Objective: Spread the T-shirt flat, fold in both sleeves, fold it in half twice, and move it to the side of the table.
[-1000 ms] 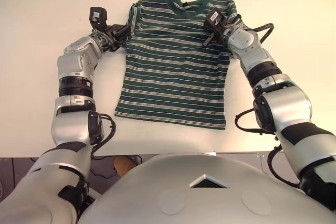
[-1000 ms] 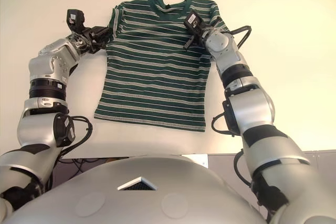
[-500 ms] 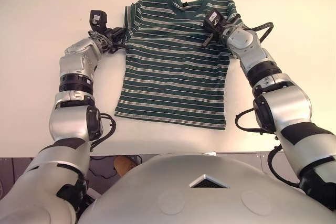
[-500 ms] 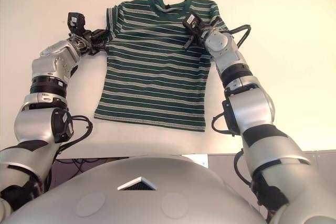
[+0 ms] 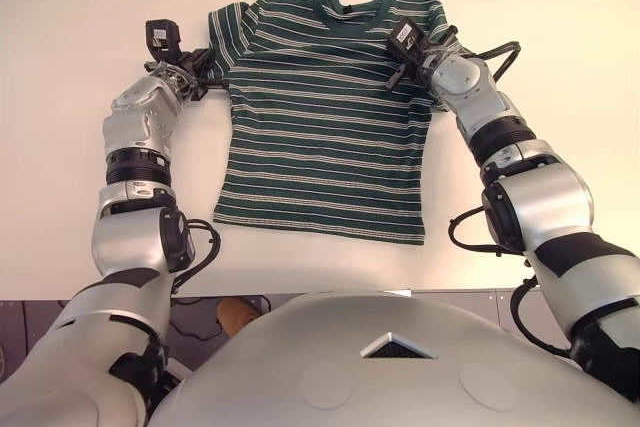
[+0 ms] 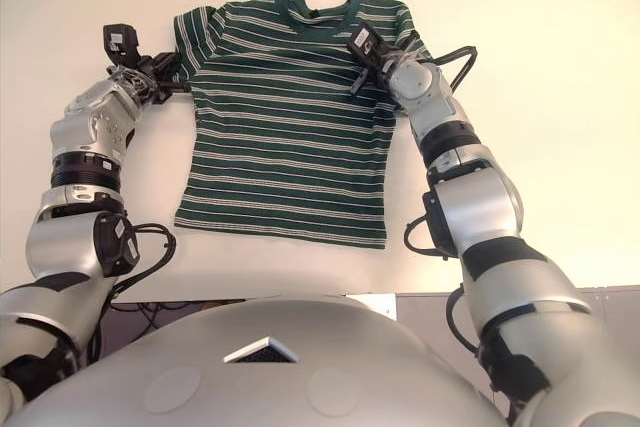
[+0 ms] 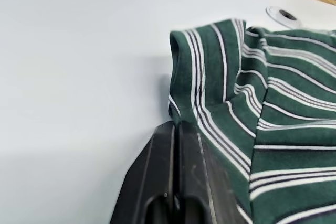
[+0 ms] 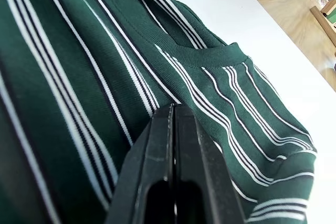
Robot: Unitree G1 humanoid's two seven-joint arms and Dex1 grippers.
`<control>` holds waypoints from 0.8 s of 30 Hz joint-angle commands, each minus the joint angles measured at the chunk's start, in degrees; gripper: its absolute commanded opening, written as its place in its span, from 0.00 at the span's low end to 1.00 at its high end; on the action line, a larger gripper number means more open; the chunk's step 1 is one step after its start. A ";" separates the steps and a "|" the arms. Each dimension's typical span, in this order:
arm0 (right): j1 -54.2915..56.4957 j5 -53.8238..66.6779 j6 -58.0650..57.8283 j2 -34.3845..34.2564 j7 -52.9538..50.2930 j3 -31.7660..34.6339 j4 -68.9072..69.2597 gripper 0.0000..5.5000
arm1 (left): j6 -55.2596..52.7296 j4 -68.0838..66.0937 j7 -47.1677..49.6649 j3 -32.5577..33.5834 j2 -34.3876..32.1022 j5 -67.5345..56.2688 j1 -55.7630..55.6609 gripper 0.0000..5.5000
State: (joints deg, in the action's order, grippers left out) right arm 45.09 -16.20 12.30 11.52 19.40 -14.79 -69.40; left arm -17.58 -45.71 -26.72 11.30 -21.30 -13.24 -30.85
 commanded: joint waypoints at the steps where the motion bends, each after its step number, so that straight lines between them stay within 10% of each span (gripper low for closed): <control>1: -1.28 -0.99 -1.67 -1.20 0.37 -0.72 -1.13 0.00 | 0.20 8.62 0.38 -3.66 0.84 2.64 2.09 0.00; 17: -1.07 -0.42 -1.94 -1.81 0.27 -1.06 -1.19 0.00 | -13.03 28.68 -2.72 -18.69 5.11 6.10 6.97 0.04; 24: 1.34 19.55 -12.67 -0.88 7.54 17.23 5.06 0.19 | -10.28 31.03 -4.26 -18.70 5.19 5.52 8.84 0.19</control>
State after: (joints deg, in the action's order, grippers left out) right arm 45.15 -2.55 4.14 9.51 24.72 -3.14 -67.69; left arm -29.69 -17.63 -29.75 -7.68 -15.61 -7.31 -23.59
